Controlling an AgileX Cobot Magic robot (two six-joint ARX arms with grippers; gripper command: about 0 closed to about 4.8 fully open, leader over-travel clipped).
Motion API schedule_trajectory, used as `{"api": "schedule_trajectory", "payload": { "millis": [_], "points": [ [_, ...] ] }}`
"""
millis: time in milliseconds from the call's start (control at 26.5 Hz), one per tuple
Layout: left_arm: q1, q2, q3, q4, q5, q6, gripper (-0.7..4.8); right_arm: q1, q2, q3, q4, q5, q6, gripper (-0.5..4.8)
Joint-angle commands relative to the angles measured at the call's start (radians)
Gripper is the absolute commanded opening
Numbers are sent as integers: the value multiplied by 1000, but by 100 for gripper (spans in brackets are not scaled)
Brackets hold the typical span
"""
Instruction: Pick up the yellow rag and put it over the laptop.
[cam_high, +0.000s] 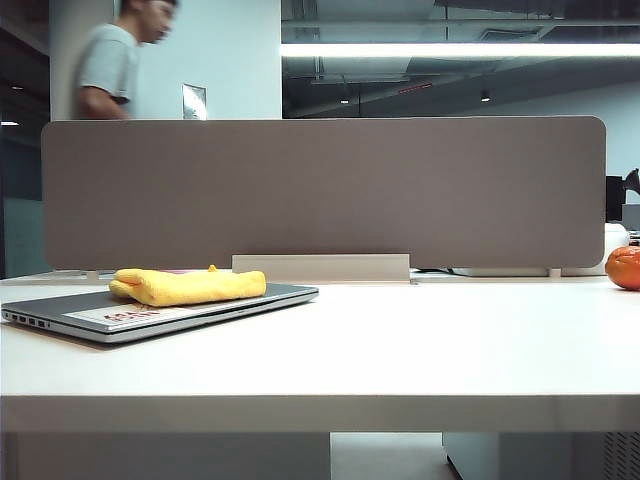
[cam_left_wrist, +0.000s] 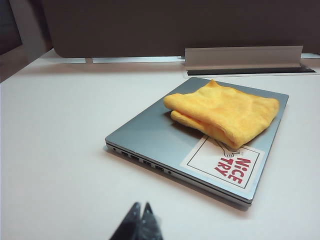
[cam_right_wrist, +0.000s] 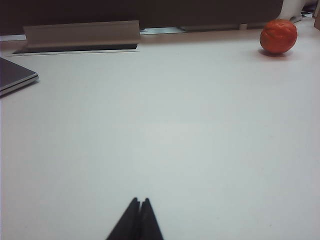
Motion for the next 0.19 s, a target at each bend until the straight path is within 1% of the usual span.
{"api": "schedule_trajectory", "payload": {
  "millis": [38,189],
  "points": [
    [1,0,3,13,4,1,-6,0,-1,-4,11,3,1,-6],
    [1,0,3,13,4,1,-6,0,-1,-4,11,3,1,-6]
  ]
}}
